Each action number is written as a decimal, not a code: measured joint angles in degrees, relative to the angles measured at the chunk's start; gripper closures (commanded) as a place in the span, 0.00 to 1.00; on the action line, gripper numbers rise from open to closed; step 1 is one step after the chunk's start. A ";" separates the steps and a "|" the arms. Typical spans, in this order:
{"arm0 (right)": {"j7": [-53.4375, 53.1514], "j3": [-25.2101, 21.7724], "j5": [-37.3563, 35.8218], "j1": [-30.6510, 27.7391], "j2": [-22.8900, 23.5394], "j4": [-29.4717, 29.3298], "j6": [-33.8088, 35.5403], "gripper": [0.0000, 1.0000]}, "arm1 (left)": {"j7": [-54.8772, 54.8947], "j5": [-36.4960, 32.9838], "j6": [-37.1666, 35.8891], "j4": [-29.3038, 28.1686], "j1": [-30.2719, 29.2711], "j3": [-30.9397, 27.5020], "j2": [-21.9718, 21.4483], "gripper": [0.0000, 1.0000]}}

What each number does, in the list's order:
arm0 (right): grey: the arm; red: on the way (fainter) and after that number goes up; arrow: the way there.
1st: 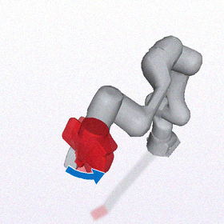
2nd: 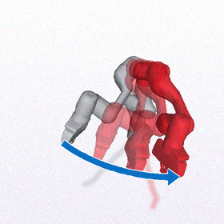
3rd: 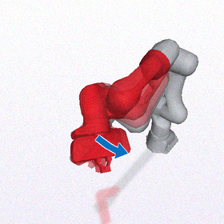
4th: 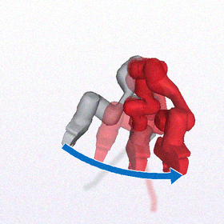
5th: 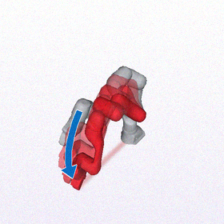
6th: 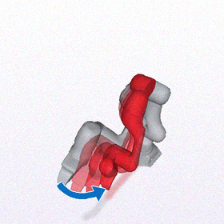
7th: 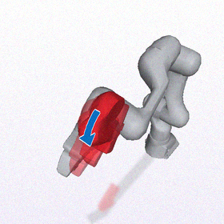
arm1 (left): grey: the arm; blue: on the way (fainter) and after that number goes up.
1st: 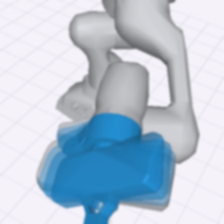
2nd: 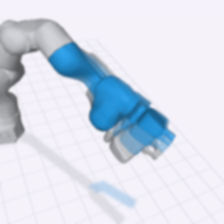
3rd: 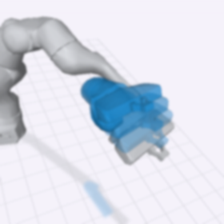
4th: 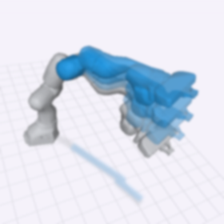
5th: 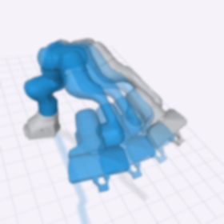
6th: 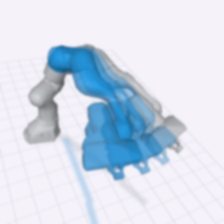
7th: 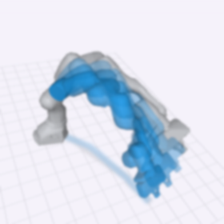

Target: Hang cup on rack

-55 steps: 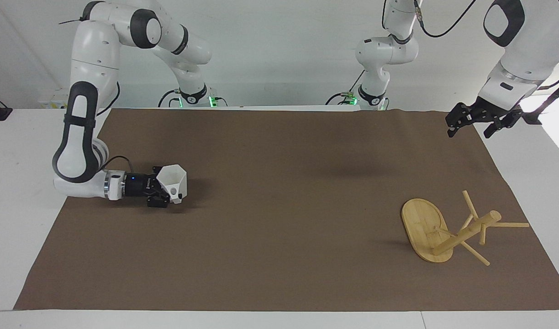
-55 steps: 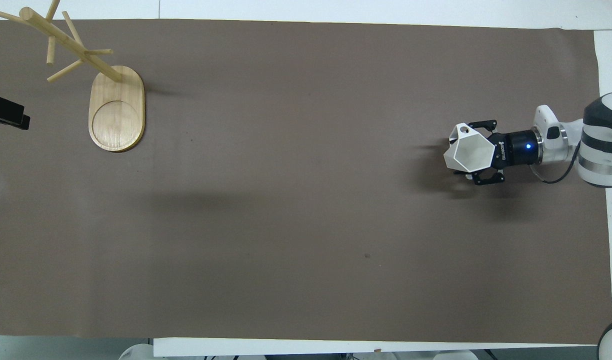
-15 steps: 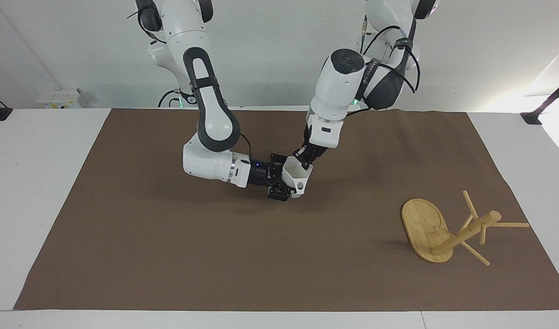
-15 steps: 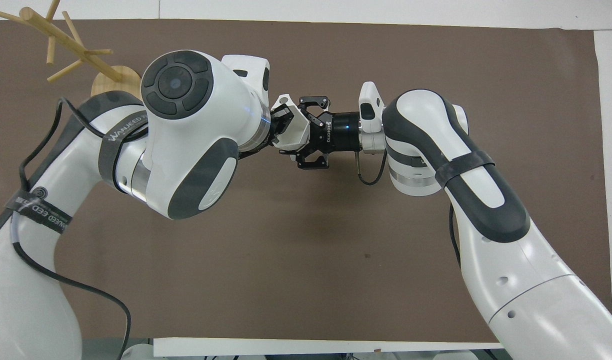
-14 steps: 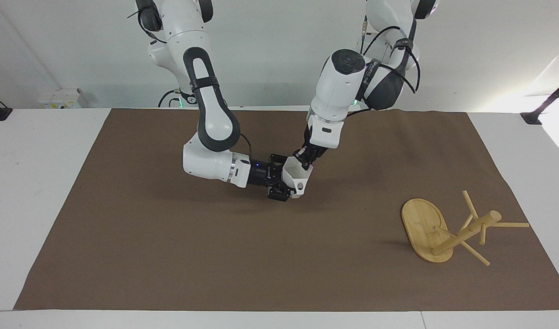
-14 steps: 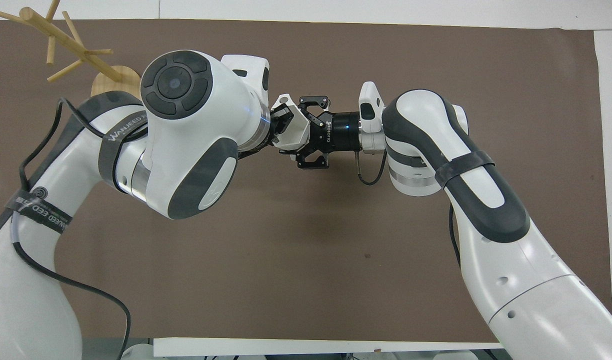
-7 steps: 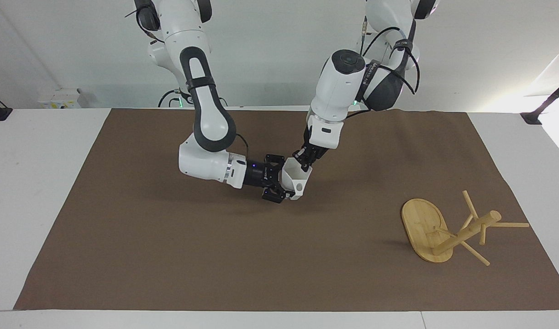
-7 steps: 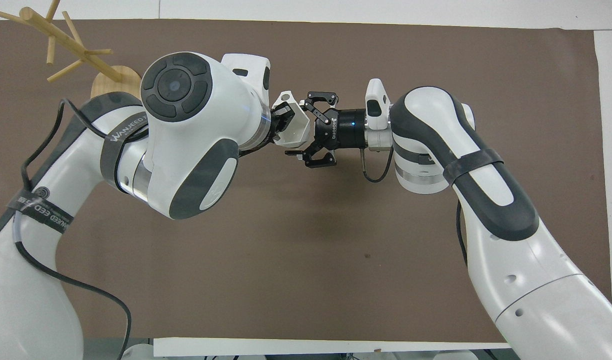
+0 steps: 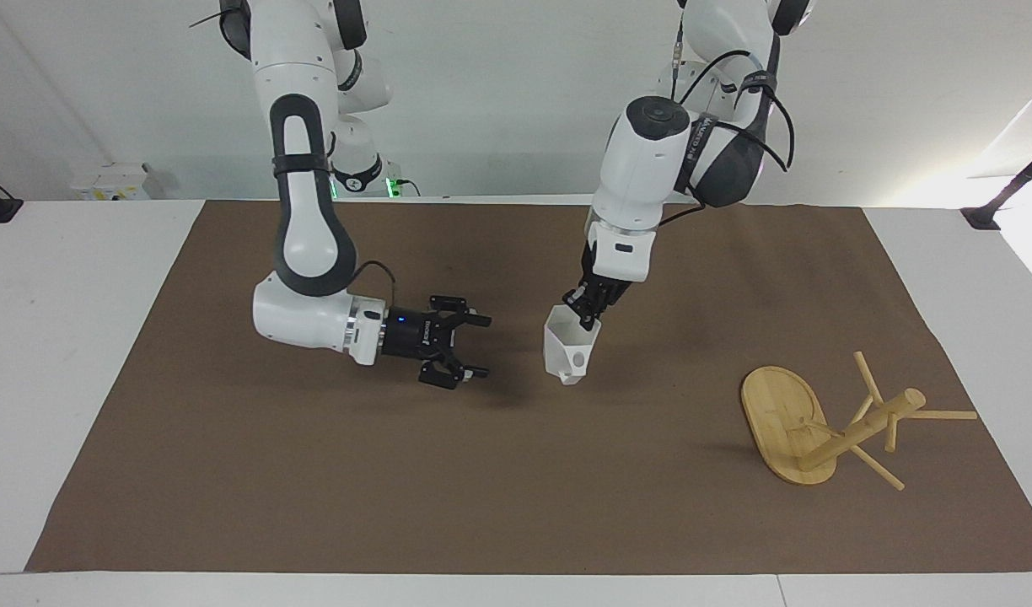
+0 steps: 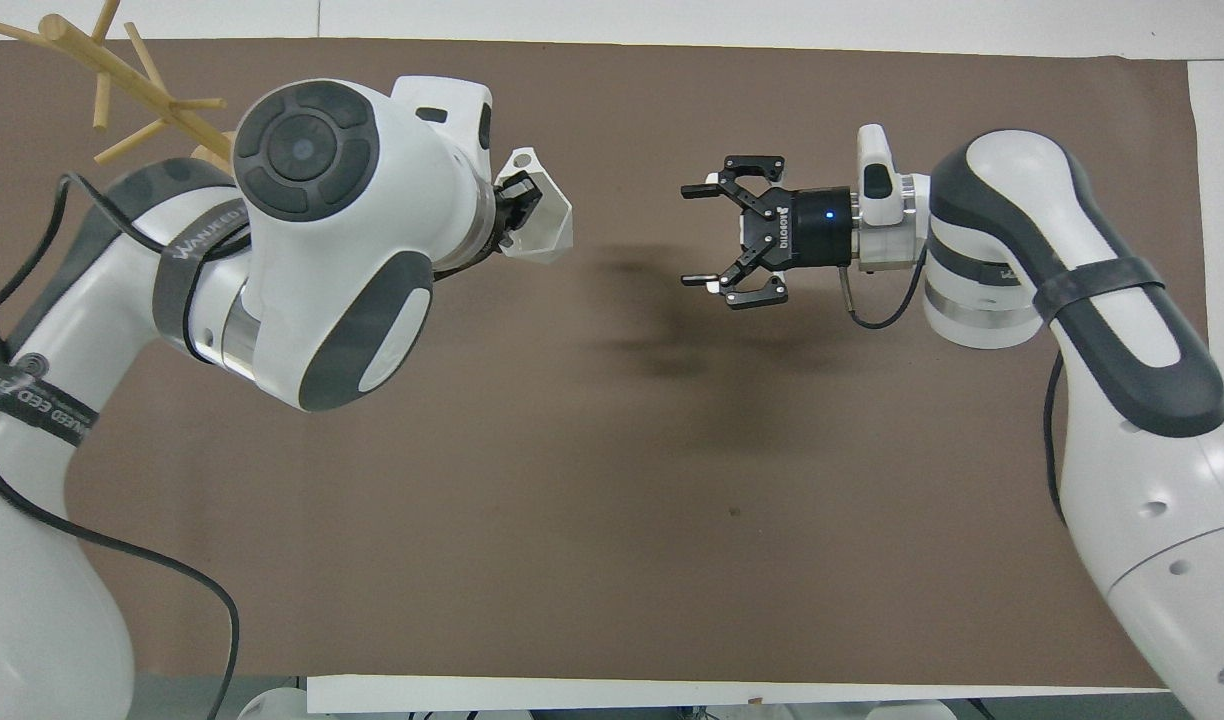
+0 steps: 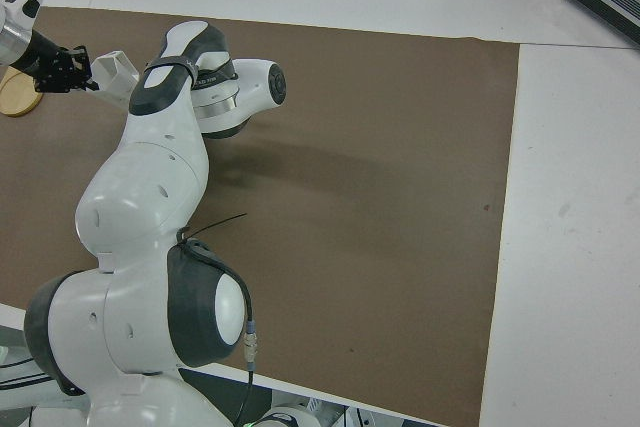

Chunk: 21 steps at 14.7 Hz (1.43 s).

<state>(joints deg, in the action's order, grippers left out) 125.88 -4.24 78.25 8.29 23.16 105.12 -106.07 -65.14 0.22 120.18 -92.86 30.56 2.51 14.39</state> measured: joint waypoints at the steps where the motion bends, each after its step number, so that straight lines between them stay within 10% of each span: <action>1: -0.01 -0.08 -5.13 -2.64 -0.93 -0.17 0.56 0.01 | 0.00 -0.06 2.09 -0.32 -1.67 -0.07 -0.24 1.00; 6: -12.18 -0.21 -35.02 -11.04 -10.86 -0.64 1.38 0.01 | 0.01 -0.21 25.64 -16.90 -8.17 -0.24 -7.69 1.00; 12: -29.97 -0.27 -52.13 -15.53 -18.04 -1.48 1.39 0.01 | 0.58 -0.25 54.72 -41.71 -12.35 -0.21 -15.31 1.00; 21: -79.52 1.30 -73.05 -14.04 -26.56 -11.13 20.93 0.01 | 2.30 -0.71 62.52 -43.92 -17.74 -0.17 -13.36 1.00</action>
<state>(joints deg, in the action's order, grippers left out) 46.36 -2.94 5.19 -5.75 -3.40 93.99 -85.14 -62.84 -0.49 182.70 -136.78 12.82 2.34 1.03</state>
